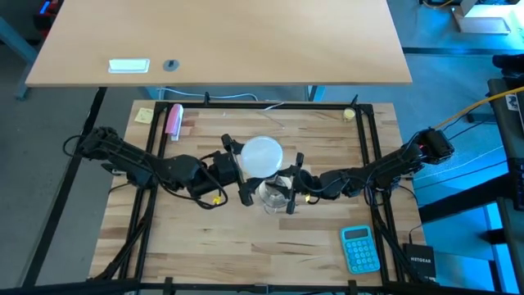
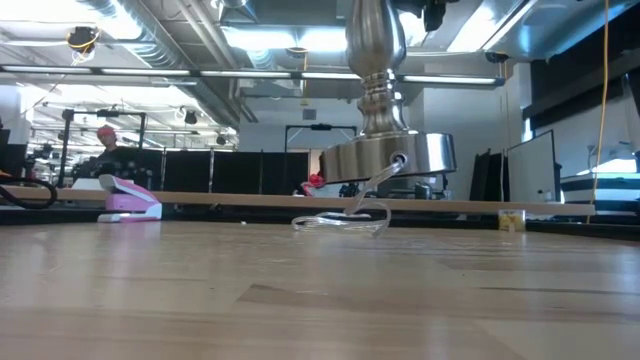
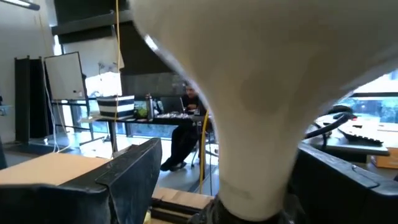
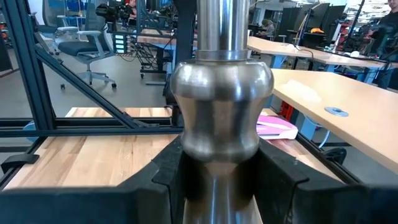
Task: Screw lightbulb
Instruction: Insert the light bulb into the lamp
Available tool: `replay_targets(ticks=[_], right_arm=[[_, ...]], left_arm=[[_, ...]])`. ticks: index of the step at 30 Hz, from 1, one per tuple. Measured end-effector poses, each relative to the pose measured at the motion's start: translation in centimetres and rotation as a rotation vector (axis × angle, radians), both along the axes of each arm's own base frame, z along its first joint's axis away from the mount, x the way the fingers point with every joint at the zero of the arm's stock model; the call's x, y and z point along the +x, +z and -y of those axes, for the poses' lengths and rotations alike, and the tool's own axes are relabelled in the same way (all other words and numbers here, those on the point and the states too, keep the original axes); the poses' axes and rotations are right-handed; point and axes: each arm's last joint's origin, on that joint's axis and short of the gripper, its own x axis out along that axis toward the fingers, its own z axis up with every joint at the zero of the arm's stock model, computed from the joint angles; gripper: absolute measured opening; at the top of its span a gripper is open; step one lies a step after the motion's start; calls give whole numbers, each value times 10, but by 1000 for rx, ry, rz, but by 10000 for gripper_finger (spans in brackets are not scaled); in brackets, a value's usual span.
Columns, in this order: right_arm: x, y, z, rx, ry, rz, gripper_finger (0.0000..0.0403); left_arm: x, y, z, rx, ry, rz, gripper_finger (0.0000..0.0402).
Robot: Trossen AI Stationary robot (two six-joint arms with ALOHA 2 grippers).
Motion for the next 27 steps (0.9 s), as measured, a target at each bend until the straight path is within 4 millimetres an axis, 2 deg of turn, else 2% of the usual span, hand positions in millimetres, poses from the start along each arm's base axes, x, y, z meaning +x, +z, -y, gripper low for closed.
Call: replay_targets(ticks=[27], right_arm=[[1, -3, 0, -7, -30, -20, 137]], left_arm=[[-4, 3, 4, 23, 69, -22, 320]])
